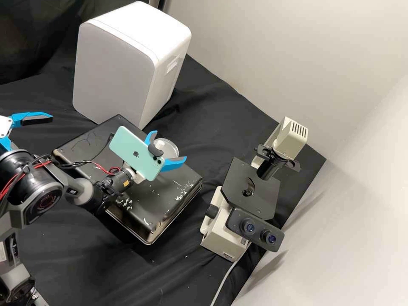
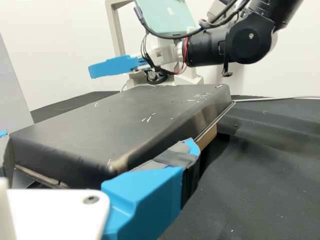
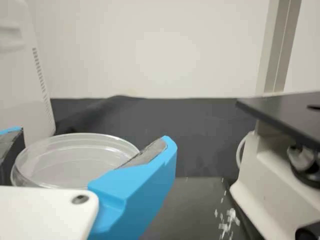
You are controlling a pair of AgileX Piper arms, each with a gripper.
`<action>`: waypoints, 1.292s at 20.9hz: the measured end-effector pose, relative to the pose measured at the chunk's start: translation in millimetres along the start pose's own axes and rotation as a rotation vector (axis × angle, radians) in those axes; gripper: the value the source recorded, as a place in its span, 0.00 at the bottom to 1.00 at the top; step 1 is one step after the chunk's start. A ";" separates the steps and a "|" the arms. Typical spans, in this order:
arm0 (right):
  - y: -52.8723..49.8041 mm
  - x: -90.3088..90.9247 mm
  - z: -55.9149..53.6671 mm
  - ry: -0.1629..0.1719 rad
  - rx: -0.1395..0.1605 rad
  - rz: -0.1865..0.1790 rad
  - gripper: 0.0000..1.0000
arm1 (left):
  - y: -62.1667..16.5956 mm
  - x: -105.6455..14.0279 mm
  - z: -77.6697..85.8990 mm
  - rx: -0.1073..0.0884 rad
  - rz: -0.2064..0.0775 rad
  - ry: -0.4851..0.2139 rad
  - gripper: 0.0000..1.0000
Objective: Place the petri dish on the bench
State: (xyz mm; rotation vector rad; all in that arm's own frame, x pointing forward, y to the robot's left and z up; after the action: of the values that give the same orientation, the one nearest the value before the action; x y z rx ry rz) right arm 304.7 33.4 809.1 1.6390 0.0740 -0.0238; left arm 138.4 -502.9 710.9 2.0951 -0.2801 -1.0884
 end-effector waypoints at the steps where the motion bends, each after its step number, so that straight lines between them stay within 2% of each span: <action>1: -1.1 -1.3 1.2 -0.005 0.000 -0.004 0.00 | 0.0 0.0 0.0 0.000 0.000 0.000 1.00; 5: -8.9 -0.6 11.7 -0.046 0.010 -0.025 0.00 | 0.0 0.0 0.0 0.000 0.000 0.000 1.00; 8: -15.5 2.2 23.4 -0.097 0.027 -0.032 0.00 | 0.0 0.0 0.0 0.000 0.000 0.000 1.00; 10: -18.1 4.1 28.1 -0.097 0.028 -0.016 0.00 | 0.0 0.0 0.0 0.000 0.000 0.000 1.00; 13: -22.8 6.1 30.7 -0.096 0.030 -0.016 0.00 | 0.0 0.0 0.0 0.000 0.000 0.000 1.00; 16: -23.4 6.3 31.0 -0.096 0.025 -0.016 0.00 | 0.0 0.0 0.0 0.000 0.000 0.000 1.00; 17: -23.4 6.3 31.0 -0.096 0.025 -0.016 1.00 | 0.0 0.0 0.0 0.000 0.000 0.000 1.00; 21: -24.6 6.4 30.0 -0.093 0.024 -0.020 1.00 | 0.0 0.0 0.0 0.000 0.000 0.000 1.00; 24: -26.6 6.6 26.5 -0.074 0.023 -0.020 1.00 | 0.0 0.0 0.0 0.000 0.000 0.000 1.00; 27: -28.2 4.2 25.5 -0.075 0.005 0.000 1.00 | 0.0 0.0 0.0 0.000 0.000 0.000 1.00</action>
State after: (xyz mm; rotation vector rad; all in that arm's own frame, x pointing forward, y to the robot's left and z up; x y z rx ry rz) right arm 307.8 10.0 778.9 1.6410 0.0163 -0.0857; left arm 138.4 -502.9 710.9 2.0951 -0.2801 -1.0884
